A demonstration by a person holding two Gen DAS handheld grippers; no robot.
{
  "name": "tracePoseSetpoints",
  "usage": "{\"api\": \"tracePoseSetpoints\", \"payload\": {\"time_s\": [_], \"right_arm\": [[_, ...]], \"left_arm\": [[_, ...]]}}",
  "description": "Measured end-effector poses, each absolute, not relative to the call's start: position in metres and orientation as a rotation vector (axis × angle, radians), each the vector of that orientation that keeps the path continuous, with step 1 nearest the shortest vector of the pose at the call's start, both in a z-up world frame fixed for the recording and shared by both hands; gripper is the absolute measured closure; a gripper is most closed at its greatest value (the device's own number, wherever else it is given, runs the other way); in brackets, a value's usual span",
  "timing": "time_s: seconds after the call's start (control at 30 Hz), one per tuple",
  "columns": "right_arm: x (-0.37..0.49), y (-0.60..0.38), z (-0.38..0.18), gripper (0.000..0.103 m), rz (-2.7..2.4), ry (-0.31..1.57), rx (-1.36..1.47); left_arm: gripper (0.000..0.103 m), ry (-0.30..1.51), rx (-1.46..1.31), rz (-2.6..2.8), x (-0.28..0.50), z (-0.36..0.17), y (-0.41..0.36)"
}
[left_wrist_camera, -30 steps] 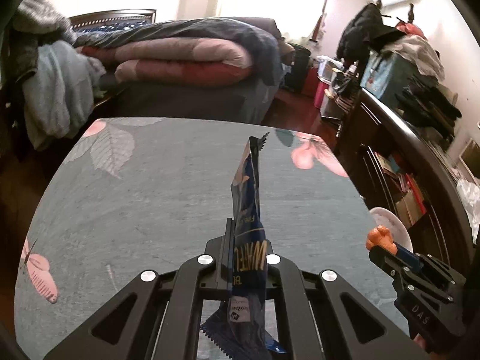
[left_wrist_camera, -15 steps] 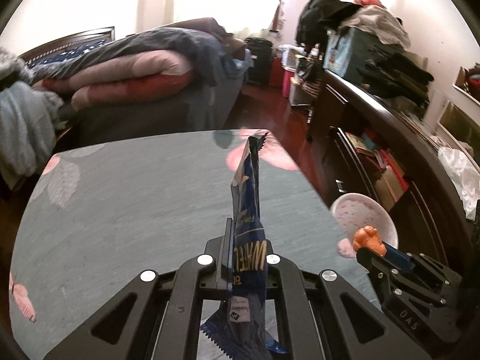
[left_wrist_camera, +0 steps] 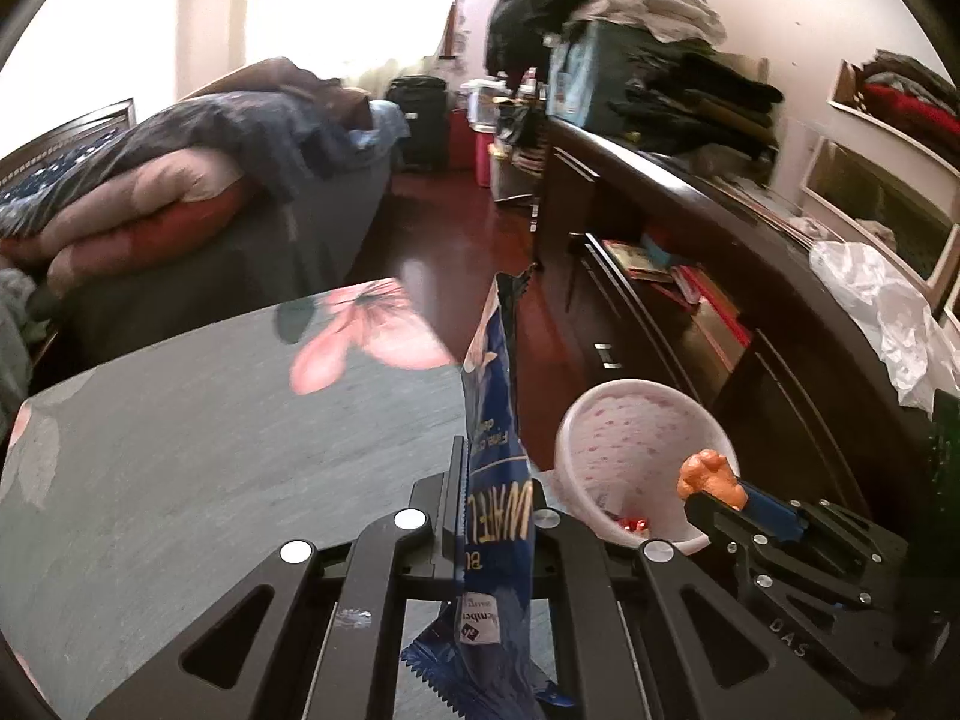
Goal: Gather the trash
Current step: 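Carry the bag and figure to the wastebasket and open both tools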
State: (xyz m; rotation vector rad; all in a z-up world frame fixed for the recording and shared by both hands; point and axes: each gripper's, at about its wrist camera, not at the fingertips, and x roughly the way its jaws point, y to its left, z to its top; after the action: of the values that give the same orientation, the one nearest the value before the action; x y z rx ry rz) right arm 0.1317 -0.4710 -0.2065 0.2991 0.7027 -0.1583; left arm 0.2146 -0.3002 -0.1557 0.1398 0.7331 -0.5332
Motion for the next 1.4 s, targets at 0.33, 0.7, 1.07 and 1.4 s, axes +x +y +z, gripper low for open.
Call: {"api": "tracePoseSetpoints", "payload": {"time_s": [0.33, 0.7, 1.07, 1.4], "right_arm": [[0.127, -0.525, -0.219, 0.076, -0.271, 0.692, 0.359], [0.133, -0.568, -0.241, 0.076, -0.360, 0.697, 0.407], [0.144, -0.593, -0.262, 0.076, -0.407, 0.712, 0.429], [0.162, -0.602, -0.283, 0.074, -0.422, 0.740, 0.434]], "left_arm": [[0.097, 0.726, 0.182, -0.638, 0.224, -0.159, -0.358], [0.097, 0.768, 0.225, -0.763, 0.236, -0.183, -0.423], [0.097, 0.847, 0.241, -0.823, 0.253, -0.214, -0.464], [0.094, 0.939, 0.239, -0.838, 0.272, -0.237, -0.480]]}}
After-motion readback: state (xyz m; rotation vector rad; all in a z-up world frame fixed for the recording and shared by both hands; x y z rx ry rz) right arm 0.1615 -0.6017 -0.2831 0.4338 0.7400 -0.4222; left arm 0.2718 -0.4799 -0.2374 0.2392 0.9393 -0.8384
